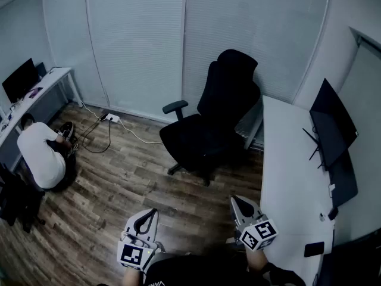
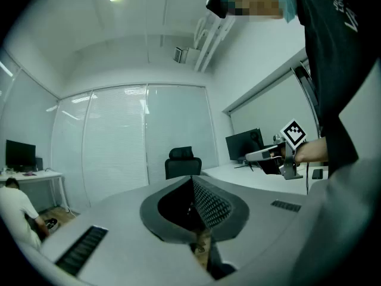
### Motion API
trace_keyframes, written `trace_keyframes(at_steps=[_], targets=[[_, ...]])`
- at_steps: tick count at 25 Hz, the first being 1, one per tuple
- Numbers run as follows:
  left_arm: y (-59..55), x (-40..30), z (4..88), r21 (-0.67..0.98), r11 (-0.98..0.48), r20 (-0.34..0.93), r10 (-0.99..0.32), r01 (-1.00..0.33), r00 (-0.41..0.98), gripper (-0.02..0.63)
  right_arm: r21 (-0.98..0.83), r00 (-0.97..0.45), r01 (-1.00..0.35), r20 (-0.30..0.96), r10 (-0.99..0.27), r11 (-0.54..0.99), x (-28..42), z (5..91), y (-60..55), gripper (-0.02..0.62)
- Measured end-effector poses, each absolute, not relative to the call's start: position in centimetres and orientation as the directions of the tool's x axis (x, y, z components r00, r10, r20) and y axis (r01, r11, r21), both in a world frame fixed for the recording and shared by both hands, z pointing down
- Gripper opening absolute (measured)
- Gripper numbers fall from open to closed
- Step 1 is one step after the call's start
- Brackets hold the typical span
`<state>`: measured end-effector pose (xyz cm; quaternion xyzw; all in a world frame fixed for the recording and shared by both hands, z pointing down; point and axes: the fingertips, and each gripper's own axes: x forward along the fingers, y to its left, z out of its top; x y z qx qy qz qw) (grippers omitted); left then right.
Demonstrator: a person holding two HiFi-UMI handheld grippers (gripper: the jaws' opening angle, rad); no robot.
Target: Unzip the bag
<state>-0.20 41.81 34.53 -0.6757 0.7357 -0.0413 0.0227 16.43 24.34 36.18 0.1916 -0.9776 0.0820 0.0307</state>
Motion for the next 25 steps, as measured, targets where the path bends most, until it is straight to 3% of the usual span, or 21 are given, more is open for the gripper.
trace_keyframes(at_steps=[14,16,18,25], targets=[[35.4,0.4,37.0,-0.089,-0.02,0.049,-0.999,-0.996,0.015,0.027,-0.239,-0.912,-0.409,0.065,-0.405,0.881,15.5,38.4,20.1,0.048],[34.2,-0.6,37.7,-0.078,-0.041,0.06,-0.998,-0.996,0.036,0.052,-0.242,-0.905,-0.423,0.067,-0.419,0.873,14.4,38.8,19.4,0.049],[32.8,-1.8,38.3,-0.072,-0.068,0.071,-0.996,-0.995,0.063,0.134,-0.247,-0.895,-0.444,0.07,-0.441,0.861,13.3,39.1,18.5,0.063],[27.7,-8.0,39.3,-0.074,-0.171,0.109,-0.981,-0.982,0.163,0.164,-0.28,-0.843,-0.535,0.115,-0.526,0.797,8.3,40.1,15.2,0.158]])
